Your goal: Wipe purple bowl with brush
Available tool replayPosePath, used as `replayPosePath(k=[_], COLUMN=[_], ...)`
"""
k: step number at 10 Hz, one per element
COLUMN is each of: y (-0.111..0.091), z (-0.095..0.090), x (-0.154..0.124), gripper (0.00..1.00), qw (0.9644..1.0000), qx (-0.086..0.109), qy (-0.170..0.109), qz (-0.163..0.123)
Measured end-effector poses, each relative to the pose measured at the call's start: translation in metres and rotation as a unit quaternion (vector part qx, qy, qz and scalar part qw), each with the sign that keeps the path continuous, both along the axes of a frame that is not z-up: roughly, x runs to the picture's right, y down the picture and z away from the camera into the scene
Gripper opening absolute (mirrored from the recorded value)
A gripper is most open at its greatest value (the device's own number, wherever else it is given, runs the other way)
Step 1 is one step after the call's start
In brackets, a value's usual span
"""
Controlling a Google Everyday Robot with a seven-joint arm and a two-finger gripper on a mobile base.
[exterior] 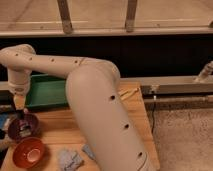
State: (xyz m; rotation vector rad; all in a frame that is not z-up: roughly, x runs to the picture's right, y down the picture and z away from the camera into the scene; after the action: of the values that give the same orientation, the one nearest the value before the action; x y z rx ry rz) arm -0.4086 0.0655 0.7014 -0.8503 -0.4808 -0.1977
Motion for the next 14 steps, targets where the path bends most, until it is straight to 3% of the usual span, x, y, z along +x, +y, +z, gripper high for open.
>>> replayPosePath(k=[3,5,10,12,14], y=[-0.013,-0.021,-0.015,-0.008,-0.001], z=[0.009,0.013,-0.011,-0.024,-0.027], x=[-0.01,-0.024,-0.049,-0.044,-0.023], gripper=[0.0,0.0,0.0,0.0,0.0], qw=[0.9998,0.9994,0.9974,0.9977,0.9991], qx=[0.01,0.017,0.027,0.024,0.019], qy=[-0.004,-0.02,-0.061,-0.056,-0.031], qz=[-0.018,-0.023,-0.03,-0.029,-0.023])
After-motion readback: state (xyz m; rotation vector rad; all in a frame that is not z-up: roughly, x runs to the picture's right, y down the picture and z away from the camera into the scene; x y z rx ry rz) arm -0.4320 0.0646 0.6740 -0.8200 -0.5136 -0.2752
